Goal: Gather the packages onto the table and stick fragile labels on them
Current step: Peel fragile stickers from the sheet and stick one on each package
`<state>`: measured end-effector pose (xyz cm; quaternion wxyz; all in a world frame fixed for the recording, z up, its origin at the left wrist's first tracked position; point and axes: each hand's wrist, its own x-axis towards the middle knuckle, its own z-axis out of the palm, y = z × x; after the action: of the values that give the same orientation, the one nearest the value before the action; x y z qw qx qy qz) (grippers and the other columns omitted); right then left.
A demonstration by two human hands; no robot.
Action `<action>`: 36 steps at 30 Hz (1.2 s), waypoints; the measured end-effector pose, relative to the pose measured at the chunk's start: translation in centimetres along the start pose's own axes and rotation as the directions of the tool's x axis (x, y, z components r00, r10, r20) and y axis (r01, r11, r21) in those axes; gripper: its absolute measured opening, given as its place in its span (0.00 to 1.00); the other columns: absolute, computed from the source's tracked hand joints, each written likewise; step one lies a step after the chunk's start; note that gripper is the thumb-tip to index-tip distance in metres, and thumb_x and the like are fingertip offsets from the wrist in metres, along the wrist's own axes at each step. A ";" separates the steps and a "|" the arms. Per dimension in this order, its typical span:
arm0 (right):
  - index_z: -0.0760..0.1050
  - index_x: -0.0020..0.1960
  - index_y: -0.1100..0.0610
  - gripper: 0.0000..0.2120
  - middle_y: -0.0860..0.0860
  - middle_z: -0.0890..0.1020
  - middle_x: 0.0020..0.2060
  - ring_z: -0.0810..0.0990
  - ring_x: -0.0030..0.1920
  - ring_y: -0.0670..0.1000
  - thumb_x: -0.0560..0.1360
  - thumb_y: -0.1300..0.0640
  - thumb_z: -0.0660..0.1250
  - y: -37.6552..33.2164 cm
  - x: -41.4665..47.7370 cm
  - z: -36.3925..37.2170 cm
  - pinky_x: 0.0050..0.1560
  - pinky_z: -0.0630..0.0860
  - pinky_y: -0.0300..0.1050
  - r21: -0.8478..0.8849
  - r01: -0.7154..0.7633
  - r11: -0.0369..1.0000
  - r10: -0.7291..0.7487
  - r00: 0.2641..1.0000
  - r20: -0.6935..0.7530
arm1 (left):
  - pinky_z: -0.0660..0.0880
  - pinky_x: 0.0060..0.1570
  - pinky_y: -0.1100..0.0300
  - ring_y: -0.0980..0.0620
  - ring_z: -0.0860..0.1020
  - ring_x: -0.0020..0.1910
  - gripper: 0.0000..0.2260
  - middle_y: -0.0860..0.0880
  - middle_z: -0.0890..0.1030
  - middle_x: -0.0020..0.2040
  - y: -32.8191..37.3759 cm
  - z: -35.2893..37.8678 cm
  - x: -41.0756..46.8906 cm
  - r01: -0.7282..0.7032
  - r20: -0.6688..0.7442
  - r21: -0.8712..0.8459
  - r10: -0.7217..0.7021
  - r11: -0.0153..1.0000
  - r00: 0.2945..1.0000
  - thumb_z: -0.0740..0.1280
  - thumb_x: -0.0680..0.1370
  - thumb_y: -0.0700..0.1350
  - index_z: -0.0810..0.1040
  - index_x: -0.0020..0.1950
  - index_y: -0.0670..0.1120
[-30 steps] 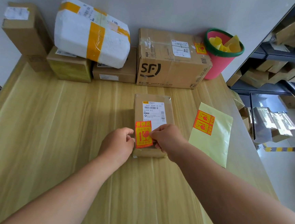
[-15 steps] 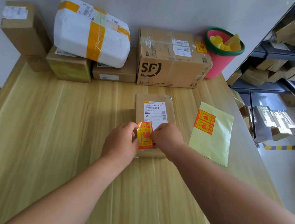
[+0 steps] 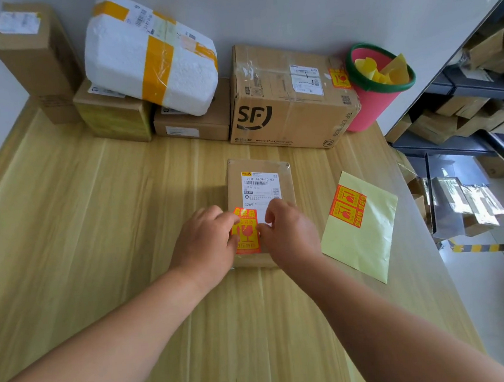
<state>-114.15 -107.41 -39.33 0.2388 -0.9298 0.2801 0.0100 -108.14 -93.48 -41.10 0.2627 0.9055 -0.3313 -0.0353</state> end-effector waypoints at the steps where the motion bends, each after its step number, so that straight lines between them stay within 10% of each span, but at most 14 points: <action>1: 0.74 0.44 0.57 0.05 0.52 0.78 0.42 0.76 0.42 0.56 0.74 0.56 0.63 0.5 -0.2 0.4 0.36 0.67 0.45 0.015 0.134 0.991 -0.133 0.989 -0.071 | 0.73 0.40 0.52 0.42 0.77 0.41 0.06 0.47 0.78 0.39 -0.1 0.1 0.1 -0.080 -0.047 0.064 0.083 0.995 0.995 0.69 0.69 0.41 0.81 0.45 0.44; 7: 0.82 0.54 0.56 0.18 0.50 0.83 0.53 0.79 0.56 0.60 0.74 0.52 0.57 2.6 -0.4 2.1 0.55 0.77 0.54 -0.142 0.464 0.874 -0.480 0.871 -0.108 | 0.64 0.56 0.51 0.43 0.78 0.55 0.07 0.50 0.84 0.50 -0.6 0.8 1.0 -0.239 -0.036 0.274 0.259 0.932 0.965 0.69 0.70 0.44 0.84 0.46 0.46; 12: 0.78 0.62 0.54 0.22 0.48 0.80 0.61 0.75 0.64 0.59 0.76 0.46 0.56 3.7 -0.7 3.0 0.60 0.73 0.55 -0.198 0.440 0.876 -0.454 0.891 -0.025 | 0.60 0.63 0.44 0.41 0.74 0.65 0.18 0.50 0.80 0.61 -1.6 1.2 0.7 -0.158 0.174 0.309 0.108 0.938 0.979 0.75 0.69 0.49 0.82 0.57 0.47; 21: 0.77 0.64 0.54 0.25 0.49 0.78 0.64 0.74 0.66 0.58 0.77 0.42 0.54 3.7 -1.7 3.5 0.65 0.68 0.56 -0.296 0.387 0.873 -0.400 0.916 0.017 | 0.54 0.64 0.46 0.43 0.70 0.69 0.27 0.50 0.73 0.69 -1.7 1.7 -0.7 -0.140 0.236 0.379 0.050 0.915 0.970 0.50 0.76 0.59 0.75 0.67 0.46; 30: 0.74 0.68 0.54 0.30 0.51 0.75 0.67 0.71 0.69 0.58 0.78 0.38 0.47 3.8 -2.1 3.1 0.67 0.65 0.58 -0.280 0.370 0.886 -0.364 0.928 0.076 | 0.41 0.72 0.47 0.50 0.44 0.77 0.30 0.55 0.47 0.78 -1.5 1.4 -0.8 -0.129 0.293 0.325 0.029 0.937 0.956 0.49 0.79 0.62 0.51 0.78 0.51; 36: 0.46 0.79 0.52 0.38 0.49 0.47 0.78 0.43 0.78 0.50 0.77 0.35 0.54 3.5 -3.0 1.9 0.75 0.45 0.46 -0.095 0.142 0.985 -0.137 0.989 0.058 | 0.52 0.73 0.53 0.48 0.51 0.77 0.40 0.48 0.44 0.79 -0.8 0.7 -0.8 0.076 0.339 0.107 -0.108 0.991 0.934 0.57 0.76 0.64 0.40 0.78 0.47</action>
<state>-118.29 -107.61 -42.11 0.1996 -0.9572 0.2075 0.0308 -108.43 -92.79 -42.19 0.1569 0.9110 -0.3306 -0.1902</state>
